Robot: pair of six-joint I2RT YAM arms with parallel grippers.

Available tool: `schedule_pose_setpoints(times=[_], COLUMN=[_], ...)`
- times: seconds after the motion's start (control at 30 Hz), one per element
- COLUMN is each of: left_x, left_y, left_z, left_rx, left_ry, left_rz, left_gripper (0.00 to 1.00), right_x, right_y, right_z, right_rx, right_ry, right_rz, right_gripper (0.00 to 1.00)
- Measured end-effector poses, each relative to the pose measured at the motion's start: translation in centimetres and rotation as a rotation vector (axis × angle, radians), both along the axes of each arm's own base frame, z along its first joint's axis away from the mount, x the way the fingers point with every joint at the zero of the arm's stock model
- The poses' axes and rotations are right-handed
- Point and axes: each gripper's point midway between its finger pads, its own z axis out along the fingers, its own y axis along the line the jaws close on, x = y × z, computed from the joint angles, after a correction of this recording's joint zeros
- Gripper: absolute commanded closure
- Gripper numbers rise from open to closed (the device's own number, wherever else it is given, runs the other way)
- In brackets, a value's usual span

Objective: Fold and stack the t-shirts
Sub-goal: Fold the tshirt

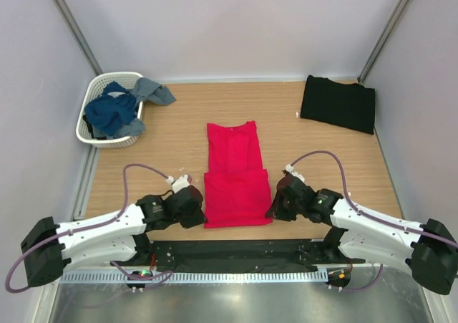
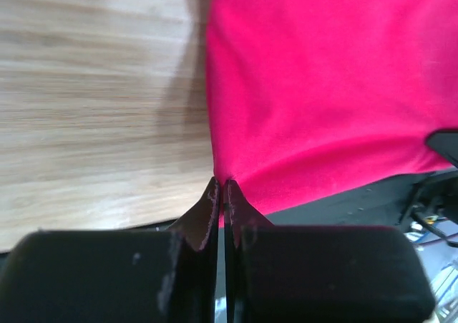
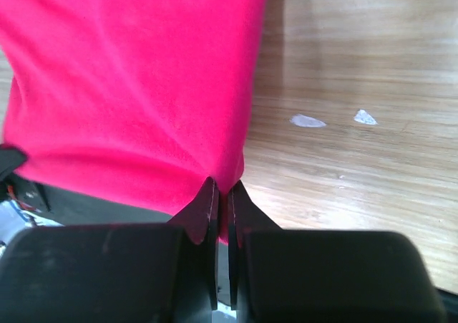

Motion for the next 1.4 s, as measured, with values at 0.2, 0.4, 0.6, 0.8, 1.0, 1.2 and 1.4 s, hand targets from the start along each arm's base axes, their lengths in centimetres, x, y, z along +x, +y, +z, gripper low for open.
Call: schedule_pose_setpoints(times=[0.2,0.4,0.6,0.8,1.0,1.2,1.4], left_x=[3.7,6.8,9.9,14.7,17.1,19.9,23.8], left_y=[-0.6,0.5,2.1,1.7,1.1,1.2,0.7], left_z=[8.6,11.0,10.9,14.0,13.1,12.4,11.6], left_rx=[-0.016,0.032,0.085,0.024,0.040,0.057,0.087], left_ry=[-0.196,-0.281,-0.284,-0.341,-0.314,-0.301,-0.302], left_rz=[0.034,0.081,0.136,0.189,0.189,0.214,0.223], left_gripper=[1.00,1.00,1.00,1.00,1.00,1.00,1.00], right_x=[3.0,7.0,11.5,15.9,18.7,22.9,26.5], right_y=[1.5,3.0,2.3,1.2,1.0,1.4,1.3], right_z=[4.8,9.0,10.9,12.0,12.2,11.4,10.8], right_rx=[0.004,-0.020,-0.065,-0.092,-0.111,-0.071,-0.029], right_ry=[-0.099,-0.194,-0.236,-0.265,-0.283,-0.283,-0.300], right_rz=[-0.023,-0.023,-0.060,-0.083,-0.068,-0.065,-0.076], right_gripper=[0.99,0.99,0.99,0.99,0.99,0.99,0.99])
